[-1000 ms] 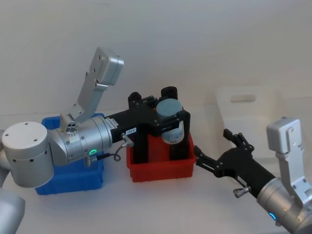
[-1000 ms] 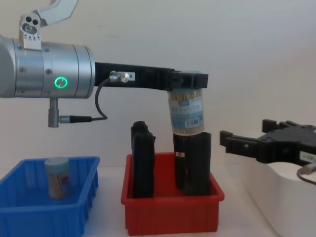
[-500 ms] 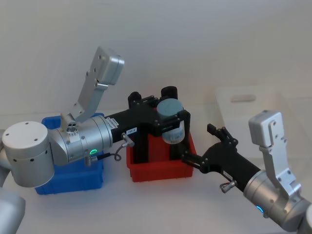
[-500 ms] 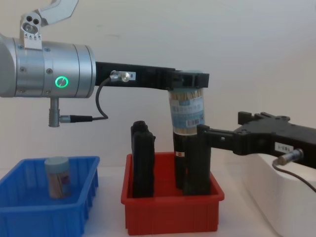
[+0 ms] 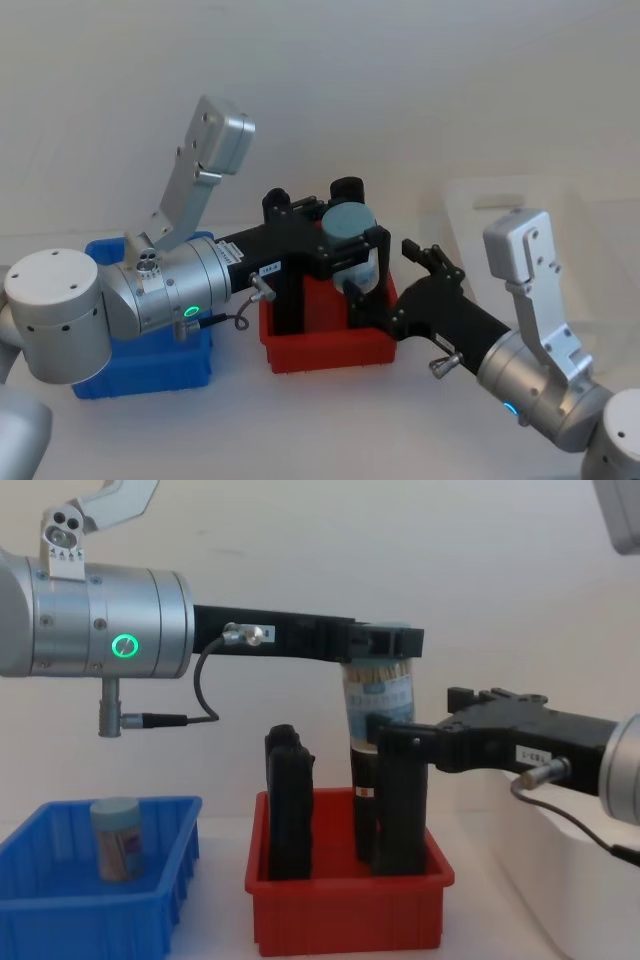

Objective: Pick the cotton swabs from the blue box and place them into the white box.

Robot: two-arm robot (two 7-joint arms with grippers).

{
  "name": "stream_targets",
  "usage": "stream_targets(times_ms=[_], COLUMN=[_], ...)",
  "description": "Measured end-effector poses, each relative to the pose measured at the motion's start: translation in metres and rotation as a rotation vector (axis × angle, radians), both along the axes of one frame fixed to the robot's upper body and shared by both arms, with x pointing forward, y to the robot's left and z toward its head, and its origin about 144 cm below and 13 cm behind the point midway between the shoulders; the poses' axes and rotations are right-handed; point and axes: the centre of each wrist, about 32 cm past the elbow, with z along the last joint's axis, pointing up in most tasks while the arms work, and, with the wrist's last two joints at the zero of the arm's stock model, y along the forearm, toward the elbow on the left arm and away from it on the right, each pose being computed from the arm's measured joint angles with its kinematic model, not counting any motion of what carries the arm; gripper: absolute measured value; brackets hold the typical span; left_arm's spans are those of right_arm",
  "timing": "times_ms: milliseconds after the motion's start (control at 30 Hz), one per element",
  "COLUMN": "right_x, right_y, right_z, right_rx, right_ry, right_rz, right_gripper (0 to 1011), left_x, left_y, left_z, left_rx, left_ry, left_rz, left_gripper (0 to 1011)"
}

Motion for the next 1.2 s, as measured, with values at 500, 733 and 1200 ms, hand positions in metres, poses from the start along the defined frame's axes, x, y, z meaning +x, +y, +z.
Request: stream_targets(times_ms=[500,733,1200], right_x=[0.015,0.022,0.03], right_y=[0.013,0.019,0.027], right_z=[0.006,0.007,0.007], right_rx=[-0.011,-0.022,-0.04], right_ry=[0.016,0.028,0.05], right_rz=[0.026,0.038,0.071], right_gripper=[1001,946,632], left_x=[0.0,0.0,0.0], left_y=[0.0,0.0,0.0], left_z=[0.0,0.0,0.0], left_rx=[0.0,0.0,0.001], left_ry=[0.0,0.0,0.0], left_rz=[0.0,0.0,0.002], left_gripper=[668,666,668])
